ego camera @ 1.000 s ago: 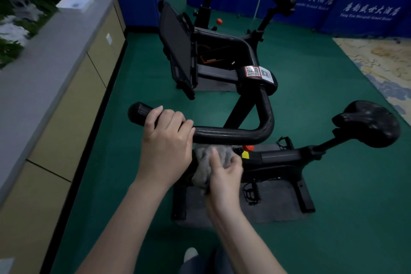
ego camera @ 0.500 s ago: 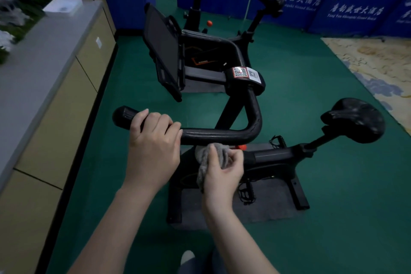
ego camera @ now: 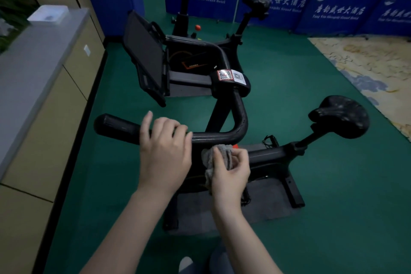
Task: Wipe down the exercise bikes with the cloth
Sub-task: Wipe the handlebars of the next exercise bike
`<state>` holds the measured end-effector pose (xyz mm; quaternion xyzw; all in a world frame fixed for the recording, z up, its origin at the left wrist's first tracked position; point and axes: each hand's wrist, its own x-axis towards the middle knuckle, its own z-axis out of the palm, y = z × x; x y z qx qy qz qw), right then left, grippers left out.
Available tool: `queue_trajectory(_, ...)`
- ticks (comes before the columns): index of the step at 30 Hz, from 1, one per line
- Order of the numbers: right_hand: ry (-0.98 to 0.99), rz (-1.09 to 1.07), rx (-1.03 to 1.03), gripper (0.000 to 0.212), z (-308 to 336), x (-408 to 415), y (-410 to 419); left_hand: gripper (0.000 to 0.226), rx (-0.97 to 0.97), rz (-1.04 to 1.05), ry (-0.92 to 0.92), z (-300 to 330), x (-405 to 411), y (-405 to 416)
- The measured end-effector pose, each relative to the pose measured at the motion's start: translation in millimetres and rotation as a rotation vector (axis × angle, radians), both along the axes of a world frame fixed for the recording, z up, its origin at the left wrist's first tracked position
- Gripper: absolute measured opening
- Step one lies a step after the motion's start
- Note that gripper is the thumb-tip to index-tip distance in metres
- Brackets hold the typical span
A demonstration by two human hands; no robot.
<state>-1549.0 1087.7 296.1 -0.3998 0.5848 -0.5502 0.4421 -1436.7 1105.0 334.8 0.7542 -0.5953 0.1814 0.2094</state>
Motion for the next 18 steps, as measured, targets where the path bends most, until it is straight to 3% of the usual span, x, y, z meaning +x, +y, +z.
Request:
queue_trajectory(3,-0.035,-0.115,0.035,0.022,-2,-19,-15,0.031,0.045,-0.074,0.046,-11,-11,-5)
queue_trajectory(7,-0.064,-0.06,0.106,0.014,-6,-20,-16,0.035,0.056,-0.075,0.072,-20,-11,-7)
queue_trajectory(10,-0.403,0.061,0.252,0.011,-7,-10,-9,0.034,0.032,-0.074,0.093,-22,-11,-8)
queue_trajectory(12,-0.609,0.102,0.333,0.023,-9,-6,-11,0.033,0.02,-0.078,0.09,-23,-11,-8)
queue_trajectory(18,-0.835,0.273,0.472,0.038,-14,1,-17,0.033,0.014,-0.076,0.067,-24,-10,-8)
